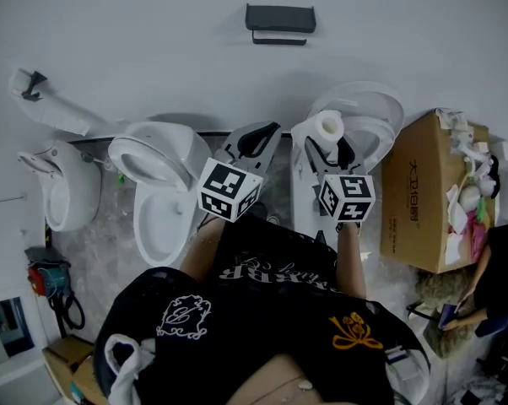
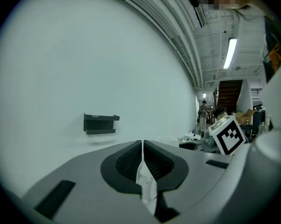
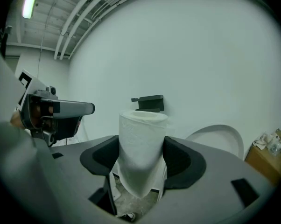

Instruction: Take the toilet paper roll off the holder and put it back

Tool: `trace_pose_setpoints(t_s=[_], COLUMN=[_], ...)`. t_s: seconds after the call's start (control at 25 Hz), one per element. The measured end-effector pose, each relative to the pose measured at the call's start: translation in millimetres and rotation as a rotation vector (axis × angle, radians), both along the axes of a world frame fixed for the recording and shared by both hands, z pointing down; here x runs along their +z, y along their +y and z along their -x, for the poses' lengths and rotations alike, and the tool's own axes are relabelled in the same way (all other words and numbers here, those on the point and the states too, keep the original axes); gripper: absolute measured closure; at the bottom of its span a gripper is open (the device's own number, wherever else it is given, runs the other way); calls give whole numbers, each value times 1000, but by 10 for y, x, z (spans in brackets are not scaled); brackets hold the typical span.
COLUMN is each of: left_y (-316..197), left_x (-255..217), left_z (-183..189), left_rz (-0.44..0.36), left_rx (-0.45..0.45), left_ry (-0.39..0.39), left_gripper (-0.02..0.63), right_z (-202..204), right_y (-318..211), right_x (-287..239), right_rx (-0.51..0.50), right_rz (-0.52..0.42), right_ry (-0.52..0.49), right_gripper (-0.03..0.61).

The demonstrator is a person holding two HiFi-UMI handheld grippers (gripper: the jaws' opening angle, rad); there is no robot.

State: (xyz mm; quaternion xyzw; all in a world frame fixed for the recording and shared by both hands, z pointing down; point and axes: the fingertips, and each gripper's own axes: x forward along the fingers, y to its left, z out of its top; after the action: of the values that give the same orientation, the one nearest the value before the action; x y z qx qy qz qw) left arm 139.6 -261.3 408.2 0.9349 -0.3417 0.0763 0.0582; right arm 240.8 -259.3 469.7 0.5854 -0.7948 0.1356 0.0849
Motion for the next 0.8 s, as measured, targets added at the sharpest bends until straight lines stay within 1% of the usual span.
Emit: trace_pose_setpoints(t_s=[0.24, 0.6, 0.8], left_y=[60, 92, 81], left_x=[25, 47, 44], left_z=[-5, 44, 134], left_rz=[-1, 3, 2], left_rx=[1, -6, -18], left_ry=[-13, -21, -18], left_gripper=[588, 588, 588], right_z=[61, 127, 108], right_y=[51, 70, 23], right_x=[95, 101, -79], right_rx=[-11, -19, -14], right_rz=[14, 17, -13], right_ry=[-9, -15, -20], right_gripper=[276, 276, 276])
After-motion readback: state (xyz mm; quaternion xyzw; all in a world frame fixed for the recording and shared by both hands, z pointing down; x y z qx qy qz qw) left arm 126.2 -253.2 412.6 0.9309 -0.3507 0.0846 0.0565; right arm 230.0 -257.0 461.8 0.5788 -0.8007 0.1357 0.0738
